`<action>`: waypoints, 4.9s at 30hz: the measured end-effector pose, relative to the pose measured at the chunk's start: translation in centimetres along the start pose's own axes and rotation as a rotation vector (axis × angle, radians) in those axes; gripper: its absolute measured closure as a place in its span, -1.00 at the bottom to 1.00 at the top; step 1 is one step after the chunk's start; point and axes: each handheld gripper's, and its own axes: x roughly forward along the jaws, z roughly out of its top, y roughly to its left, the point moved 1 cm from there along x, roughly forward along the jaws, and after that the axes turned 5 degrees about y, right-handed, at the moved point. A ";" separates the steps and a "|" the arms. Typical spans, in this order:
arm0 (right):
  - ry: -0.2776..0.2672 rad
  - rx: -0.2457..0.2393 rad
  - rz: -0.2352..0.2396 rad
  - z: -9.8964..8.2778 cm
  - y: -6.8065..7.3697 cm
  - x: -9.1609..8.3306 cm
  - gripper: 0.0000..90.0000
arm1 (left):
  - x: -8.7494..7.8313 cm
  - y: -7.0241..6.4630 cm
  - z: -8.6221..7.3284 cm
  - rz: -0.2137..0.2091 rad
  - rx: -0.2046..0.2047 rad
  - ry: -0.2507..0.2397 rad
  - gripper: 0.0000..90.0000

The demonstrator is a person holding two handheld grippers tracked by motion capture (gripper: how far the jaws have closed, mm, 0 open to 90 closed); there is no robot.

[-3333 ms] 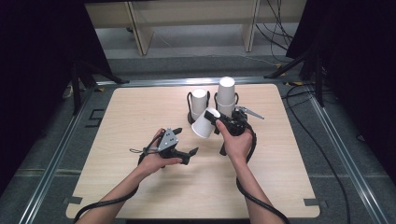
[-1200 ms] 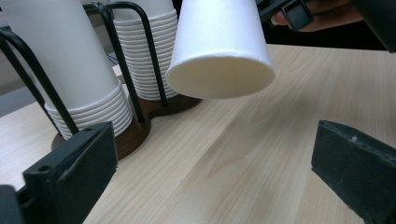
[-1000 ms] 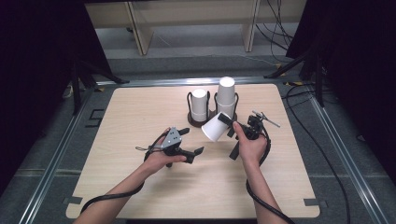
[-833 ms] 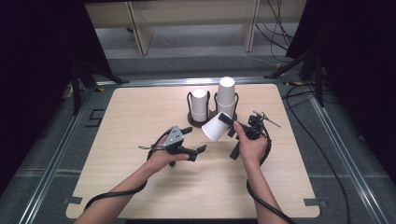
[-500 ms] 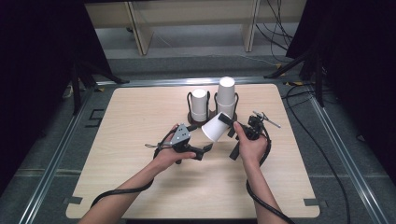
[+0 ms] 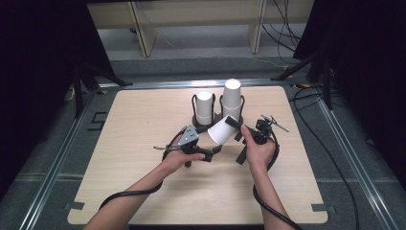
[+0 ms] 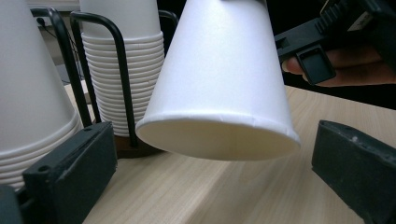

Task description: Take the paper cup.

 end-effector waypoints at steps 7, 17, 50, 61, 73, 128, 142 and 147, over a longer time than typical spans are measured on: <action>0.020 0.059 0.043 0.0 0.2 -0.1 -0.21 | 0.2 -0.4 0.4 -0.001 0.026 -0.010 -1.00; 0.006 0.027 0.041 0.1 0.3 -0.2 -0.21 | 0.2 -0.3 0.7 0.007 0.005 -0.038 -0.88; 0.011 0.058 0.071 0.1 0.7 0.2 -0.21 | 0.2 -0.2 1.0 0.032 0.019 -0.058 -0.69; 0.023 0.074 0.106 0.2 0.0 0.2 -0.27 | -0.3 -0.1 0.9 0.035 0.035 -0.059 -0.52; -0.015 0.053 0.123 0.4 0.3 0.5 -0.34 | -0.8 0.1 1.0 0.024 0.025 -0.061 -0.43; 0.071 -0.545 -0.022 -1.4 -2.8 -3.9 -0.30 | -5.7 2.5 1.7 -0.016 0.037 0.060 -0.43; 0.064 -0.568 -0.006 -1.4 -2.9 -4.2 -0.32 | -5.9 2.6 2.2 -0.025 0.044 0.065 -0.41; 0.066 -0.551 0.011 -1.5 -2.7 -4.2 -0.32 | -6.2 2.5 2.4 -0.032 0.053 0.070 -0.41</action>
